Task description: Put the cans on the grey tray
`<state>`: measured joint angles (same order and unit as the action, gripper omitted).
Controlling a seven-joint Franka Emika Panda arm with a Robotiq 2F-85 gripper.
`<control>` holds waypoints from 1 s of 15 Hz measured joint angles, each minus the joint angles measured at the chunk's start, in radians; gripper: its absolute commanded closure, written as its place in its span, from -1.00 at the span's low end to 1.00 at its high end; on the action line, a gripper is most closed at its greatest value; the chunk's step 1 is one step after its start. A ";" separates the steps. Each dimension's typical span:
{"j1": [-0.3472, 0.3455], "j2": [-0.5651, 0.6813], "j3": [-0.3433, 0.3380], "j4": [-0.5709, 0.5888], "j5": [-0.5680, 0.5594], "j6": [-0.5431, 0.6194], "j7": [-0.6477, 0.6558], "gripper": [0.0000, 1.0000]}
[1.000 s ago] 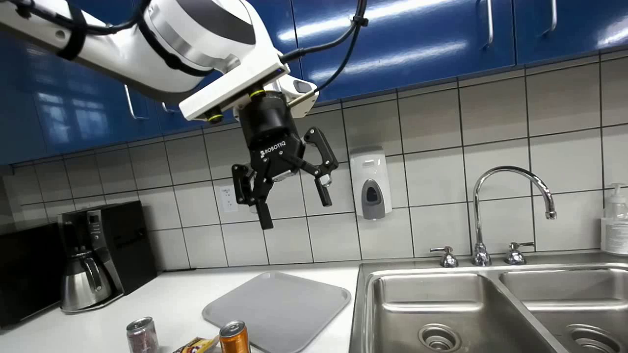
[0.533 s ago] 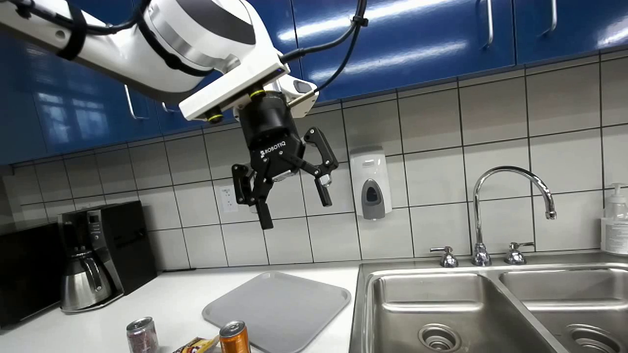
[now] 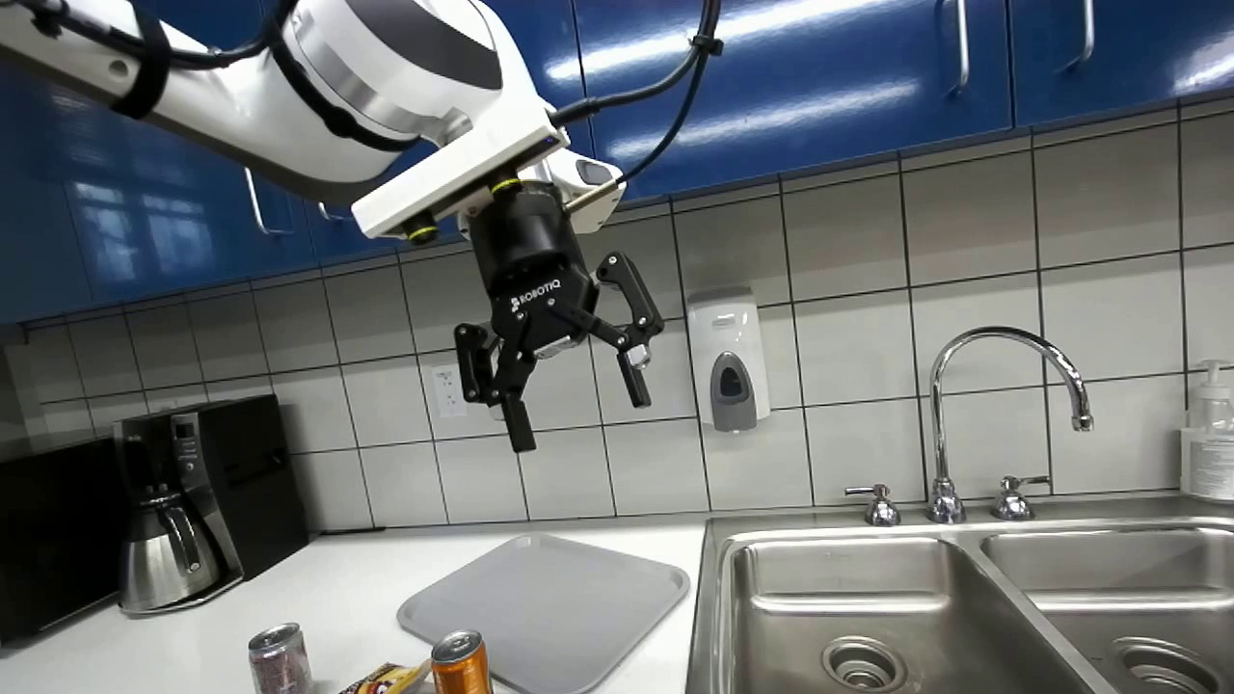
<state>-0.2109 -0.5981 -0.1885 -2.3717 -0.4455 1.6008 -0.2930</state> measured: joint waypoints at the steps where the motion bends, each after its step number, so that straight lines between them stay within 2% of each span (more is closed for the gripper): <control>1: 0.007 0.000 -0.005 -0.004 0.000 0.003 0.000 -1.00; 10: 0.076 0.001 -0.032 -0.126 0.028 0.131 -0.001 -1.00; 15: 0.089 0.001 -0.032 -0.169 0.034 0.185 0.000 -1.00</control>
<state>-0.1221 -0.5974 -0.2203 -2.5411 -0.4112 1.7858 -0.2927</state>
